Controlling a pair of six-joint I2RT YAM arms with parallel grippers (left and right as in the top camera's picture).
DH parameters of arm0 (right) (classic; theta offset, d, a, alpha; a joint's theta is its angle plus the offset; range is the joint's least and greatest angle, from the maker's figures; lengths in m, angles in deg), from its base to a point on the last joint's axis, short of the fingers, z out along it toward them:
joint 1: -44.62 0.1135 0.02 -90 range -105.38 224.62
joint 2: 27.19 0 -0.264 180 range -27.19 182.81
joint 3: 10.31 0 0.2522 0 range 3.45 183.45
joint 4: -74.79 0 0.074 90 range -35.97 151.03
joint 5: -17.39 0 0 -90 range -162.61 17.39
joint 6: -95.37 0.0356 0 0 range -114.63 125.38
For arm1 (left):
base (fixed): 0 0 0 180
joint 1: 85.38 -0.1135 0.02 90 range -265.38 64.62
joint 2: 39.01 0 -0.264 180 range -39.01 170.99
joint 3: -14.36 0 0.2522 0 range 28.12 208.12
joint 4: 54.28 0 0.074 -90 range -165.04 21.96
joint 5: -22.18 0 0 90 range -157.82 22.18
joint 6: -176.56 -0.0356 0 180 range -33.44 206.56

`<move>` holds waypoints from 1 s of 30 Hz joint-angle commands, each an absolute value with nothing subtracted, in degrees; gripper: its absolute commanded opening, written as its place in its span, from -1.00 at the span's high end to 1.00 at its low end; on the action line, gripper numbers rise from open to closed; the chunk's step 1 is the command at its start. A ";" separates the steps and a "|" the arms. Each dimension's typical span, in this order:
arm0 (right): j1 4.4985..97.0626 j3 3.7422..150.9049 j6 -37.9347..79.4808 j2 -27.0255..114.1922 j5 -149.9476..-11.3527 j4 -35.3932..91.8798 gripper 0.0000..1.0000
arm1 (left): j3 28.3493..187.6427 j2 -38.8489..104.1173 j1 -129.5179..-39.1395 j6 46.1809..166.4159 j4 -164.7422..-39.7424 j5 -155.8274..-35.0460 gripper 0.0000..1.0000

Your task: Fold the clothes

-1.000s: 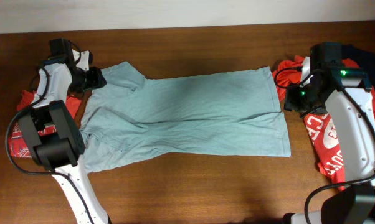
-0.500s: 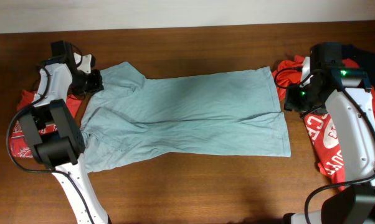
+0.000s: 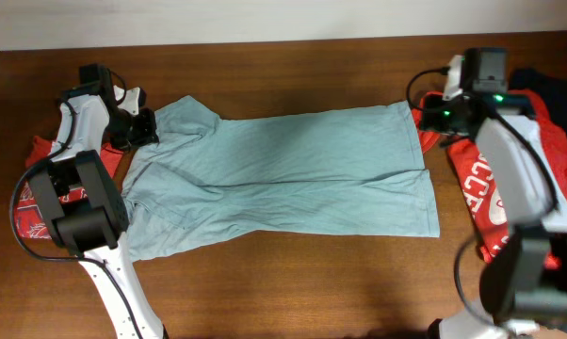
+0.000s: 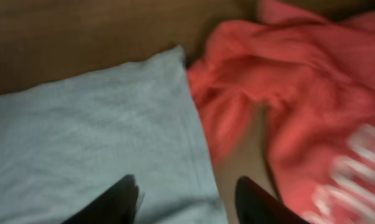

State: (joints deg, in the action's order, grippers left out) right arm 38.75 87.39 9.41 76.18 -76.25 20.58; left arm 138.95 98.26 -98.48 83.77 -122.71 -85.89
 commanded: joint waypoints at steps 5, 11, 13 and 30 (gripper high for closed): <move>38.60 87.74 4.62 89.91 -81.23 34.96 -0.29 | 139.49 99.94 -98.28 84.39 -123.85 -86.06 0.99; 38.60 87.74 3.66 94.35 -81.40 45.06 -0.32 | 139.49 99.94 -98.20 84.39 -124.66 -86.04 0.99; 38.60 87.74 3.62 95.26 -82.28 47.07 -0.32 | 139.49 99.94 -98.13 84.39 -124.61 -86.02 0.99; 38.77 87.74 2.37 99.26 -88.66 52.32 -0.29 | 139.49 99.94 -98.13 84.39 -124.59 -85.84 0.99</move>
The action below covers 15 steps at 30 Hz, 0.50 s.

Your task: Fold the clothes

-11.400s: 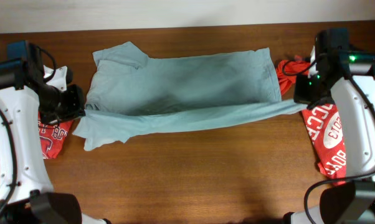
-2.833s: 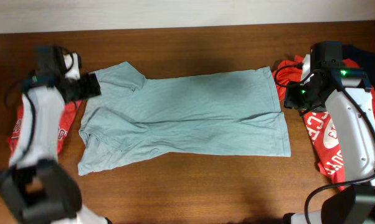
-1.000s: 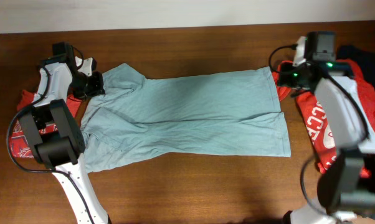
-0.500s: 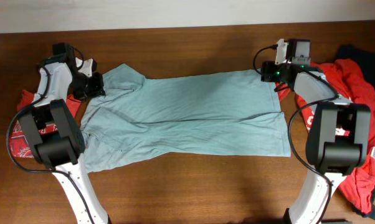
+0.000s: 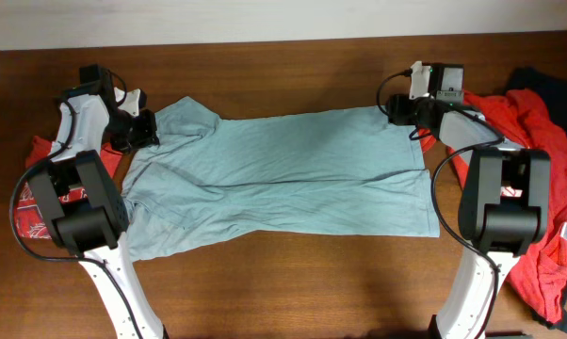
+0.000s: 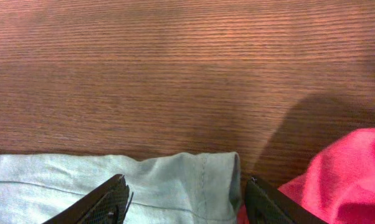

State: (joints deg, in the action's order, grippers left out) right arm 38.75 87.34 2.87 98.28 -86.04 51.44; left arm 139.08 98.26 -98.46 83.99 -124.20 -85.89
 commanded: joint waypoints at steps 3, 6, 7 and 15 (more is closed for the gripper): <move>38.77 87.74 2.37 99.26 -88.86 52.49 -0.22 | 139.49 99.94 -98.13 84.39 -124.48 -85.84 0.99; 38.77 87.74 2.37 99.29 -90.28 52.34 -0.20 | 139.49 99.94 -98.13 84.36 -124.46 -85.84 0.99; 38.77 87.74 2.37 99.29 -90.41 52.34 -0.19 | 139.49 99.94 -98.13 84.36 -124.39 -85.73 0.99; 38.97 87.74 2.39 99.29 -89.80 51.40 -0.01 | 139.49 99.94 -98.02 84.36 -124.29 -84.97 0.99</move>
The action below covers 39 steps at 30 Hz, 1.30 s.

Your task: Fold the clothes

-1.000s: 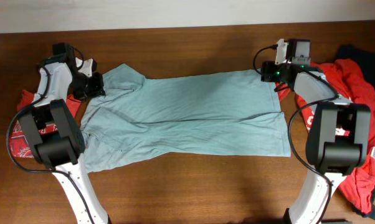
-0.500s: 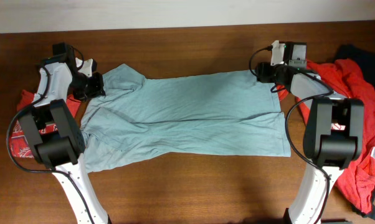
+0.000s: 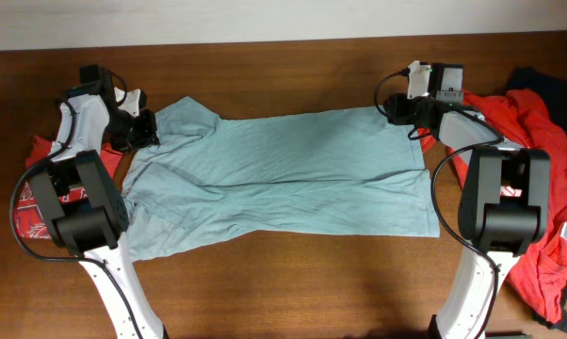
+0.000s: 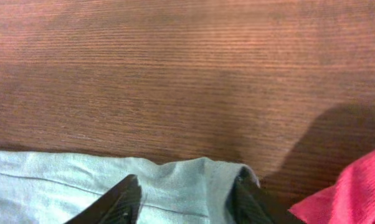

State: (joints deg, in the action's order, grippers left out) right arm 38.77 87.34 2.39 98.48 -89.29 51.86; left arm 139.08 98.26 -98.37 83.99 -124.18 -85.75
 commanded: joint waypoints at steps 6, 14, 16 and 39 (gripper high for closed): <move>38.97 87.74 2.39 99.31 -86.93 50.33 0.00 | 139.49 99.94 -98.02 84.36 -124.29 -84.99 0.99; 38.97 87.74 2.39 99.31 -86.93 50.40 0.54 | 139.49 99.94 -98.02 84.36 -124.29 -84.99 0.99; 38.97 87.74 2.41 99.31 -86.93 50.37 0.90 | 139.49 99.94 -98.02 84.36 -124.29 -84.97 0.99; 37.83 88.18 2.81 82.91 -81.56 33.74 0.92 | 142.07 88.93 -100.93 83.32 -138.19 -83.07 0.99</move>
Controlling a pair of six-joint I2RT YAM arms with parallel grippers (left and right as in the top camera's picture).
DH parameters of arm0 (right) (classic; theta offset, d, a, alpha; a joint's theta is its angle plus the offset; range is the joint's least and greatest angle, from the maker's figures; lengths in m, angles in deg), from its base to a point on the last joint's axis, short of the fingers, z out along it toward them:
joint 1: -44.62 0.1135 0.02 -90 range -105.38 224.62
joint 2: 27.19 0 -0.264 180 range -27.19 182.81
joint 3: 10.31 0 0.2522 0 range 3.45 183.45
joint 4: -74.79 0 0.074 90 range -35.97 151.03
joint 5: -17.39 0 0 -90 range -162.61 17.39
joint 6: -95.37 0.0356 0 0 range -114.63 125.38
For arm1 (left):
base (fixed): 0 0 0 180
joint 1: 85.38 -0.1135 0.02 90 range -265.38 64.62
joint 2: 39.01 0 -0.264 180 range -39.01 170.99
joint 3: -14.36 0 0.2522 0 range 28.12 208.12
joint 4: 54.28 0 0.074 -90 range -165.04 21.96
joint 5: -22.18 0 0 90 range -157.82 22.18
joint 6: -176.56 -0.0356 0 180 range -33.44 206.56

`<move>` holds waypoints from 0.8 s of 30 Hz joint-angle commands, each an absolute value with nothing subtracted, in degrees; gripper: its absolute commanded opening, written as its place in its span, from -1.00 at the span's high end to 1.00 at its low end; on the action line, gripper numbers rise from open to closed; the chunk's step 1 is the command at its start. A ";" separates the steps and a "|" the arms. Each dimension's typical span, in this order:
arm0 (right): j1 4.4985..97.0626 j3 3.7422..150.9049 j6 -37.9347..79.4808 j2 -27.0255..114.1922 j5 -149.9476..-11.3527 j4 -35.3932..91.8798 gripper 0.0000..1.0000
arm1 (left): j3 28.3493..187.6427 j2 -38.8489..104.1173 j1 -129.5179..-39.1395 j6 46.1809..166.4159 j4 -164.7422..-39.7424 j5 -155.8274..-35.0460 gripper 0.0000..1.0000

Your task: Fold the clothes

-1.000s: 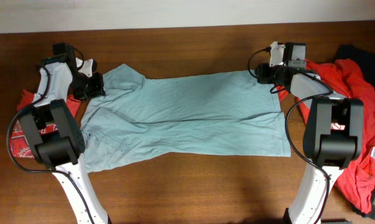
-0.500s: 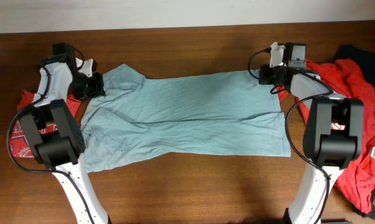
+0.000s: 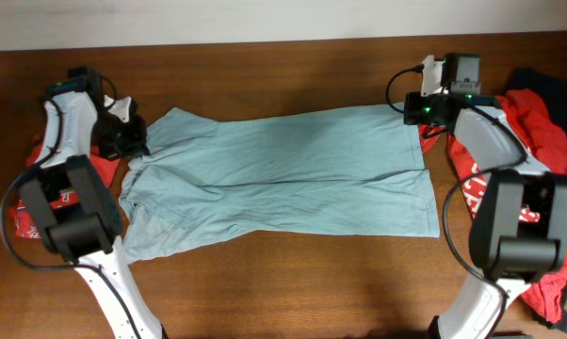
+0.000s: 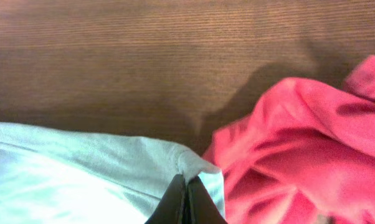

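Observation:
A light blue T-shirt (image 3: 283, 169) lies spread flat on the wooden table (image 3: 265, 66), neck end to the left and hem to the right. My right gripper (image 3: 417, 113) sits at the shirt's far right corner. In the right wrist view it (image 4: 186, 190) is shut on a pinch of that blue cloth (image 4: 81, 180), just inside the hem. My left gripper (image 3: 128, 139) is at the far left shoulder edge, where the cloth runs taut into its fingers. No wrist view shows that grip up close.
A red garment with white print (image 3: 538, 122) is heaped at the table's right edge, touching the shirt's corner (image 4: 299, 143). A dark garment (image 3: 547, 80) lies behind it. Another red garment (image 3: 39, 202) lies under the left arm at the left edge.
My right gripper has shut on the shirt's far right corner and shifted right, toward the red heap. My left gripper has moved left, and the shoulder edge has flattened out with it.
My right gripper was open over the hem beside the red garment, then open at the far right corner. It stayed low there with the corner between its fingers. Now it is shut on that corner. The left gripper stayed at the shoulder, then moved outward.

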State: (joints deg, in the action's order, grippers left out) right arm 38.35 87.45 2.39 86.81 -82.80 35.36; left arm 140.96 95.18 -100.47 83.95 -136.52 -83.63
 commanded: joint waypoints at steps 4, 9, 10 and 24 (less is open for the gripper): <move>37.79 88.18 2.78 79.55 -80.77 27.51 0.92 | 142.07 86.48 -100.93 83.32 -141.29 -83.09 0.99; 37.79 88.18 2.81 77.21 -75.77 18.03 0.92 | 142.07 84.62 -100.93 83.27 -145.68 -83.07 0.99; 37.79 88.18 2.81 76.90 -75.02 16.69 0.92 | 142.07 84.40 -100.93 83.27 -146.56 -83.04 0.99; 37.72 88.18 5.23 76.23 -63.31 4.28 0.92 | 142.07 84.16 -100.93 83.29 -157.33 -80.62 0.99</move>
State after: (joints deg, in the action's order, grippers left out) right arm 38.27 87.56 3.81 78.06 -67.79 4.82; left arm 141.35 86.11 -100.78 83.93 -156.00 -82.52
